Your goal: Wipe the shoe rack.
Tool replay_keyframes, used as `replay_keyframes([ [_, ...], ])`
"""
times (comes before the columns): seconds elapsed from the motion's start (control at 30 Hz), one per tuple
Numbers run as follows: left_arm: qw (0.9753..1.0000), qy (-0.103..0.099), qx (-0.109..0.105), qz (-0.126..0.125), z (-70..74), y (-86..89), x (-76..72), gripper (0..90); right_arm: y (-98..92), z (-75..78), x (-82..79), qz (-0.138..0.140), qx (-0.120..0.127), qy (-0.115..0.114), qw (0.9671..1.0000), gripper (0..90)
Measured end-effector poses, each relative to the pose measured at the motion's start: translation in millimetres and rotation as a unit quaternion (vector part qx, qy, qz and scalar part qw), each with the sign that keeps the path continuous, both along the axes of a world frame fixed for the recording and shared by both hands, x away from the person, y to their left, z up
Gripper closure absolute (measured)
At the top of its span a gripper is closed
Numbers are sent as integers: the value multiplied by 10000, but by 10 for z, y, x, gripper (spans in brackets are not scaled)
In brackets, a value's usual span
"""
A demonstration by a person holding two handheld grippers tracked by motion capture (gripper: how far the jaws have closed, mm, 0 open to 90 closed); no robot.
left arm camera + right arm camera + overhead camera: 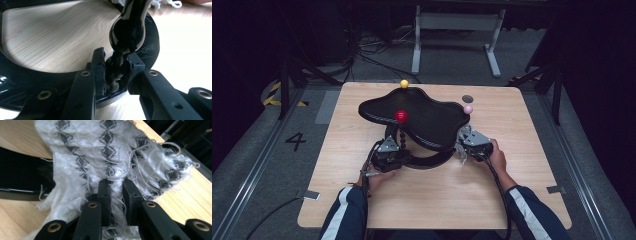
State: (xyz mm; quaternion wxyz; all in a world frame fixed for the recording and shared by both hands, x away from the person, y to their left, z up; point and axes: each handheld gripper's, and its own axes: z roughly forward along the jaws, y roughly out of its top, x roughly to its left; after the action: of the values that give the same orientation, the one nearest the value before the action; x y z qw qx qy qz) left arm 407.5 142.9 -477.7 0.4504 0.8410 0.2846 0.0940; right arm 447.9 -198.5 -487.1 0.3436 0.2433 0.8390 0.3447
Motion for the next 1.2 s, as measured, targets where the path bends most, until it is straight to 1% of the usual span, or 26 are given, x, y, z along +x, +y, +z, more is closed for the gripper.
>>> replay_keyframes([
  [0.13, 10000, 15, 3, 6, 1, 0, -3, 737, 4, 4, -4, 86, 230, 81, 9997, 783],
  [0.17, 10000, 11, 0, 7, 0, -1, -4, 736, 2, 16, -8, 230, 390, 143, 9989, 788],
  [0.2, 10000, 9, -1, 4, 0, -1, -4, 736, 2, 16, -8, 230, 390, 143, 9989, 788],
  [0.23, 10000, 12, -8, 8, -1, -3, -8, 736, -5, 31, -7, 471, 546, 280, 9970, 792],
  [0.3, 10000, 12, -5, 6, -1, -2, -9, 736, -23, 41, -18, 672, 710, 496, 9940, 794],
  [0.33, 10000, 12, -5, 6, -1, -2, -9, 736, -23, 41, -18, 672, 710, 496, 9940, 794],
  [0.37, 10000, 26, -15, 7, -1, -3, -10, 735, -44, 45, -31, 708, 834, 683, 9916, 795],
  [0.4, 10000, 26, -15, 7, -1, -3, -10, 736, -44, 45, -31, 708, 834, 683, 9916, 795],
  [0.43, 10000, 28, -12, 8, -1, -2, -11, 735, -60, 52, -36, 850, 968, 899, 9876, 793],
  [0.47, 10000, 22, -5, 6, 0, -1, -12, 735, -67, 55, -41, 926, 1008, 998, 9855, 791],
  [0.5, 10000, 25, 10, 11, 2, -1, -15, 735, -67, 55, -41, 926, 1008, 998, 9855, 791],
  [0.53, 10000, 3, 33, -9, 4, 2, -13, 735, -67, 56, -46, 967, 1025, 1033, 9846, 785],
  [0.63, 10000, 14, 47, -29, 6, 2, -14, 737, -53, 56, -40, 905, 1002, 973, 9861, 778],
  [0.67, 9999, -47, 78, -73, 7, 5, -8, 739, -27, 50, -32, 718, 891, 783, 9903, 784],
  [0.7, 10000, 7, 39, -85, 4, 1, -11, 739, -14, 49, -28, 665, 849, 714, 9916, 784],
  [0.73, 10000, 7, 39, -85, 4, 1, -11, 740, -14, 49, -28, 665, 849, 714, 9916, 784],
  [0.77, 10000, 37, 25, -77, 3, -1, -15, 740, 0, 44, -19, 595, 801, 591, 9933, 788],
  [0.8, 9999, 40, 45, -83, 5, 0, -16, 740, 10, 42, 0, 512, 752, 565, 9942, 789],
  [0.83, 9999, 44, 45, -79, 5, -1, -17, 740, 7, 49, 27, 396, 841, 595, 9939, 789],
  [0.87, 10000, 42, 19, -76, 2, -3, -16, 739, -12, 54, 78, 168, 875, 556, 9945, 790],
  [0.97, 10000, 42, 18, -77, 2, -2, -16, 739, -28, 42, 110, 157, 904, 566, 9942, 789],
  [1.03, 9999, 46, 45, -80, 5, 1, -15, 740, -10, 41, 112, 197, 777, 487, 9956, 789],
  [1.1, 9999, 52, 40, -78, 5, 0, -15, 739, -1, 37, 118, 171, 762, 429, 9960, 790],
  [1.13, 10000, 44, 17, -74, 2, -4, -16, 739, 19, 57, 142, 166, 831, 515, 9951, 791],
  [1.17, 10000, 44, 17, -74, 2, -4, -16, 739, 19, 57, 142, 166, 831, 515, 9951, 791],
  [1.2, 10000, 43, 16, -76, 1, -4, -15, 739, 25, 71, 148, 282, 920, 602, 9935, 789],
])
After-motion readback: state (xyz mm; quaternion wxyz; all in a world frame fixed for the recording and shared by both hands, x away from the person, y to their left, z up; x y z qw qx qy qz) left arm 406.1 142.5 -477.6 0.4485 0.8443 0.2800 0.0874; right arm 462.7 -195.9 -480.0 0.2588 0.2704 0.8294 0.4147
